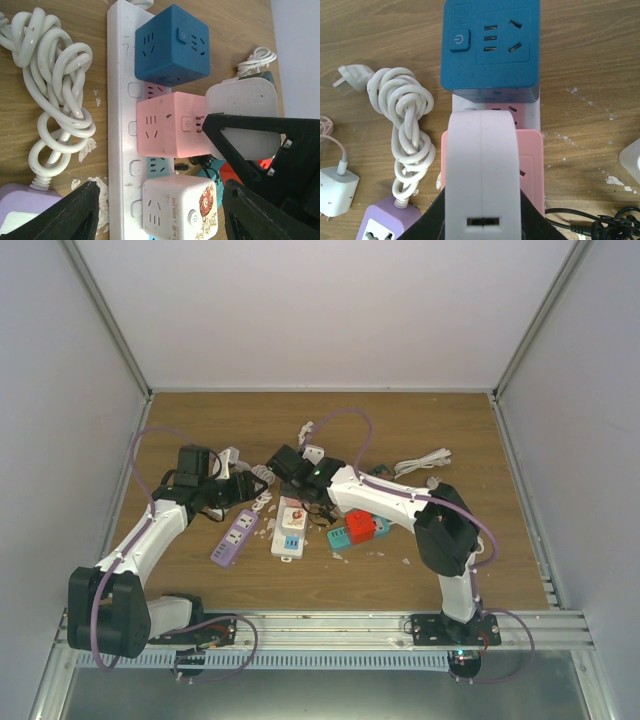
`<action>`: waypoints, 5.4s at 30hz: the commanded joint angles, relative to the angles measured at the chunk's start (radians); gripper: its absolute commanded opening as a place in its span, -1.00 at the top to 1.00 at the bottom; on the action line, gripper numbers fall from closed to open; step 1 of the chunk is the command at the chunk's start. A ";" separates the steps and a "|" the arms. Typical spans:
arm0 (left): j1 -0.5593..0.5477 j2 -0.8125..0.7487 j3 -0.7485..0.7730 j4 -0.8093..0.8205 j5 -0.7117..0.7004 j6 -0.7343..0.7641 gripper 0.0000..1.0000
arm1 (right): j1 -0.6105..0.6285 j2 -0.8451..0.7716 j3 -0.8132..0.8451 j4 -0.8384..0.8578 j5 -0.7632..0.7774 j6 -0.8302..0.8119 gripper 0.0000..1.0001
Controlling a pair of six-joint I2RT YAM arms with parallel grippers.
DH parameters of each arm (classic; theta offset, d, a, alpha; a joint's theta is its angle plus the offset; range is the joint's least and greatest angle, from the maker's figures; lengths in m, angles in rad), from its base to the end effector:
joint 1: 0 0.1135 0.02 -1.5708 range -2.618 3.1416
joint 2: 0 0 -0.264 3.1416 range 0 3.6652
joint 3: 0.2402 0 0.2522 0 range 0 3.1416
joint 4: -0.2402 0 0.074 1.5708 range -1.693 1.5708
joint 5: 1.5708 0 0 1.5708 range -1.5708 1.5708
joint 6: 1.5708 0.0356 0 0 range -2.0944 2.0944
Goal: Insert the plug
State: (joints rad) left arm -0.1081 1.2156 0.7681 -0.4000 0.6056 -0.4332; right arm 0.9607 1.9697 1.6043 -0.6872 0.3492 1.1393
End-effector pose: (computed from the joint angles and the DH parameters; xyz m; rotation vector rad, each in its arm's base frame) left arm 0.2397 -0.0464 0.2317 -0.1098 2.4441 -0.9771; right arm 0.2541 0.3422 0.2319 0.3480 2.5429 0.3644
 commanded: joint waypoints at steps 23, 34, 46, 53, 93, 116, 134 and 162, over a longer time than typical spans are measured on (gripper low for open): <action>0.009 0.002 -0.020 0.052 -0.006 0.024 -0.36 | -0.017 0.136 0.105 -0.245 0.031 -0.094 0.91; -0.081 -0.009 0.028 0.071 -0.084 -0.068 -0.39 | -0.016 -0.002 0.173 -0.190 0.044 -0.121 0.04; -0.188 0.020 0.125 0.012 -0.201 -0.063 -0.42 | -0.037 -0.343 -0.172 0.066 0.060 -0.118 -0.13; -0.359 0.157 0.324 -0.136 -0.452 -0.027 -0.49 | -0.114 -0.570 -0.452 0.155 0.103 -0.052 -0.13; -0.542 0.484 0.589 -0.393 -0.728 -0.027 0.75 | -0.217 -0.696 -0.743 0.255 0.038 -0.086 -0.12; -0.590 0.556 0.601 -0.529 -0.795 -0.120 0.72 | -0.217 -0.720 -0.757 0.241 0.077 -0.132 -0.09; -0.507 0.338 0.775 -0.557 -0.771 0.000 -0.18 | -0.141 -0.737 -0.756 0.457 -0.160 -0.474 -0.31; 0.088 0.540 0.325 -0.209 -0.512 0.213 -0.27 | -0.108 -0.744 -0.762 0.475 -0.081 -0.562 -0.52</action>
State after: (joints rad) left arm -0.0235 1.7126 1.0904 -0.6586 0.0628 -0.2504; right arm 0.8497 1.2301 0.8478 -0.2253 0.2474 0.5919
